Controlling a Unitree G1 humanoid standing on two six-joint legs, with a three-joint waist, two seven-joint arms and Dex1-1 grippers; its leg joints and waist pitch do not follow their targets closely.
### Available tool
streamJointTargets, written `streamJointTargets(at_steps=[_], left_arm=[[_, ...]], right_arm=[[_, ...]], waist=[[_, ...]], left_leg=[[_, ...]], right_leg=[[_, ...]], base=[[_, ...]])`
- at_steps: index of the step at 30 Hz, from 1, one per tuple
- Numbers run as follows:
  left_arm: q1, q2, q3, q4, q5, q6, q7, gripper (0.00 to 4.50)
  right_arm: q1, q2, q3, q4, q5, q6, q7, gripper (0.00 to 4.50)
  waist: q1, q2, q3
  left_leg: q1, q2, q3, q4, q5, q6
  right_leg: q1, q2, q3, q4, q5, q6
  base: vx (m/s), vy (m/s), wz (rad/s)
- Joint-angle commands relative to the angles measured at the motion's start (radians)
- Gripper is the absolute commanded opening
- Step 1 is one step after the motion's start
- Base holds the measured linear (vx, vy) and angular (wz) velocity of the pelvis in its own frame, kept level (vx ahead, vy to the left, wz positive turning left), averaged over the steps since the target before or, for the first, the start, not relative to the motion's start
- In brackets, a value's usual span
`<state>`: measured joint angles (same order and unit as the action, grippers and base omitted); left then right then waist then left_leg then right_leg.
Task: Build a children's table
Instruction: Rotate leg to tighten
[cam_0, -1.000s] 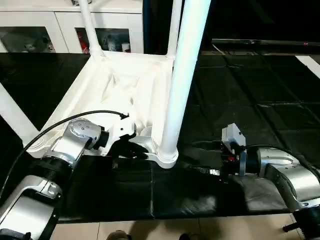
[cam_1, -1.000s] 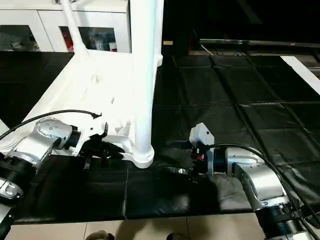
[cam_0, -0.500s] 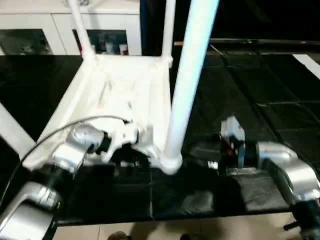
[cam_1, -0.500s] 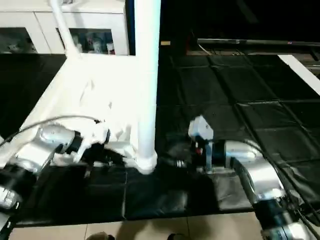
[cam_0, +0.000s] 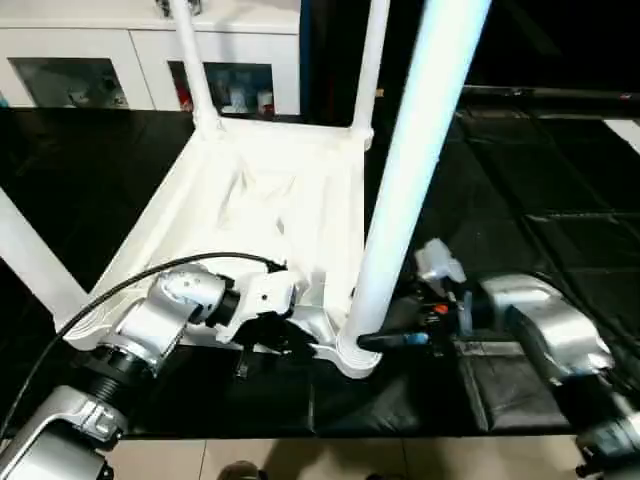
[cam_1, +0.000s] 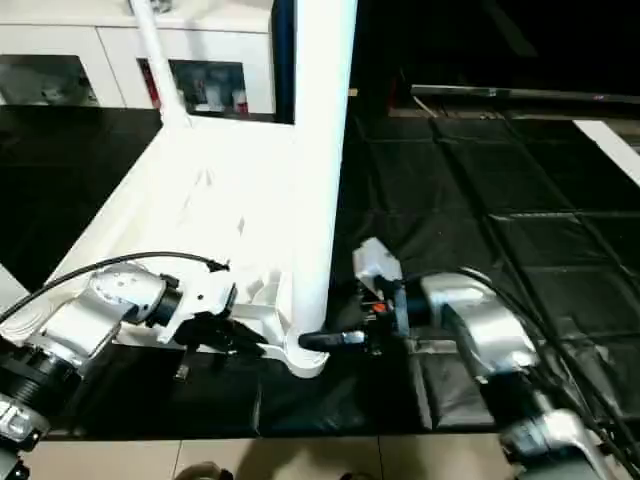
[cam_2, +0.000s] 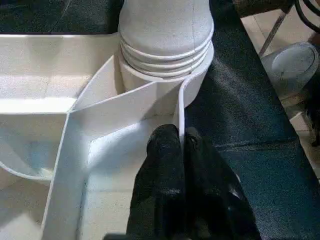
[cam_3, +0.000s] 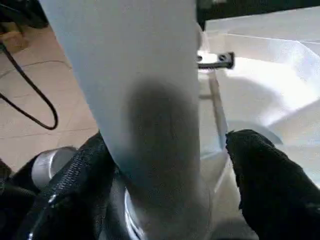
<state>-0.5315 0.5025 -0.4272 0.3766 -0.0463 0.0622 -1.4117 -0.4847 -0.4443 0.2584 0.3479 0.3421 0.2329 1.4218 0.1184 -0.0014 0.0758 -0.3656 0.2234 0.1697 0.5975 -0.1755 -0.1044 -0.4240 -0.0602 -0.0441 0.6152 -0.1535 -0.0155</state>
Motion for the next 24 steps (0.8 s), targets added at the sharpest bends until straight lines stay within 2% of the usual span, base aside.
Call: streamJointTargets(at_steps=[1,5,6,8,13,14,17,19,20,22,23,24], left_arm=[[0.009,-0.002,-0.038,-0.024,0.015,0.003,-0.022,0.00],[0.009,-0.002,-0.036,-0.022,0.018,0.006,-0.022,0.00],[0.008,-0.002,-0.035,-0.020,0.018,0.006,-0.020,0.00],[0.008,-0.003,-0.030,-0.018,0.017,0.011,-0.015,0.00],[0.005,-0.018,-0.011,-0.014,0.006,0.041,0.009,0.00],[0.004,-0.021,-0.007,-0.011,0.006,0.044,0.017,0.00],[-0.009,-0.048,0.018,0.017,0.021,0.080,0.103,0.00],[-0.016,-0.067,0.038,0.027,0.016,0.112,0.145,0.00],[-0.027,-0.110,0.080,0.039,-0.008,0.176,0.215,0.00],[-0.036,-0.146,0.112,0.040,-0.023,0.225,0.278,0.00],[-0.041,-0.171,0.131,0.036,-0.033,0.260,0.317,0.00],[-0.043,-0.182,0.140,0.034,-0.038,0.277,0.335,0.00]], right_arm=[[-0.027,0.002,0.016,0.028,-0.006,-0.009,0.035,3.35],[-0.034,0.005,0.026,0.038,-0.001,-0.003,0.058,3.14],[-0.034,0.003,0.030,0.038,0.002,0.002,0.065,3.02],[-0.035,0.005,0.030,0.041,0.001,0.007,0.078,2.89],[-0.027,0.009,0.025,0.036,0.008,0.020,0.080,2.45],[-0.023,0.011,0.022,0.031,0.012,0.027,0.072,2.40],[0.006,0.035,0.005,-0.016,0.001,0.085,-0.049,2.18],[0.013,0.053,0.001,-0.024,-0.018,0.095,-0.109,2.16],[0.014,0.104,-0.012,-0.022,-0.060,0.121,-0.254,2.11],[0.006,0.160,-0.033,-0.008,-0.083,0.136,-0.379,2.08],[-0.004,0.197,-0.045,0.008,-0.102,0.149,-0.465,2.05],[-0.009,0.213,-0.050,0.015,-0.111,0.156,-0.504,2.03]], waist=[[-0.002,-0.005,-0.078],[-0.001,-0.005,-0.078],[-0.001,-0.007,-0.079],[-0.001,-0.005,-0.077],[-0.004,-0.006,-0.072],[-0.004,-0.001,-0.069],[-0.006,-0.002,-0.065],[-0.012,-0.004,-0.062],[-0.019,-0.005,-0.056],[-0.027,-0.008,-0.053],[-0.041,-0.017,-0.052],[-0.051,-0.011,-0.050]], left_leg=[[0.009,0.002,0.009,-0.066,-0.217,0.033],[0.008,0.003,0.008,-0.067,-0.206,0.036],[0.007,0.003,0.008,-0.066,-0.205,0.038],[0.007,0.002,0.008,-0.067,-0.209,0.038],[0.010,0.002,0.008,-0.069,-0.229,0.034],[0.011,0.002,0.008,-0.070,-0.236,0.032],[0.013,0.000,0.006,-0.072,-0.259,0.022],[0.012,-0.003,0.004,-0.075,-0.279,0.013],[0.015,-0.007,0.004,-0.076,-0.300,0.002],[0.018,-0.013,0.001,-0.074,-0.319,-0.007],[0.004,-0.020,-0.005,-0.076,-0.311,-0.016],[-0.003,-0.022,-0.013,-0.079,-0.323,-0.026]], right_leg=[[0.056,-0.059,0.031,-0.073,-0.314,-0.196],[0.057,-0.058,0.031,-0.070,-0.288,-0.201],[0.058,-0.058,0.031,-0.070,-0.283,-0.203],[0.057,-0.058,0.030,-0.071,-0.290,-0.202],[0.055,-0.059,0.031,-0.078,-0.348,-0.187],[0.053,-0.058,0.031,-0.079,-0.357,-0.186],[0.052,-0.057,0.031,-0.085,-0.399,-0.170],[0.053,-0.058,0.030,-0.089,-0.446,-0.151],[0.048,-0.057,0.028,-0.098,-0.522,-0.124],[0.046,-0.059,0.023,-0.107,-0.601,-0.096],[0.058,-0.061,0.013,-0.114,-0.666,-0.053],[0.061,-0.063,0.000,-0.121,-0.728,-0.016]], base=[[0.000,0.000,0.00],[0.000,0.000,0.00],[0.000,0.000,0.00],[0.000,0.000,0.00],[0.000,0.000,0.00],[0.000,0.000,0.00],[0.000,0.000,0.00],[0.000,0.000,0.00],[0.000,0.000,0.00],[0.000,0.000,0.00],[-0.059,0.007,-0.17],[-0.058,0.023,-0.28]])
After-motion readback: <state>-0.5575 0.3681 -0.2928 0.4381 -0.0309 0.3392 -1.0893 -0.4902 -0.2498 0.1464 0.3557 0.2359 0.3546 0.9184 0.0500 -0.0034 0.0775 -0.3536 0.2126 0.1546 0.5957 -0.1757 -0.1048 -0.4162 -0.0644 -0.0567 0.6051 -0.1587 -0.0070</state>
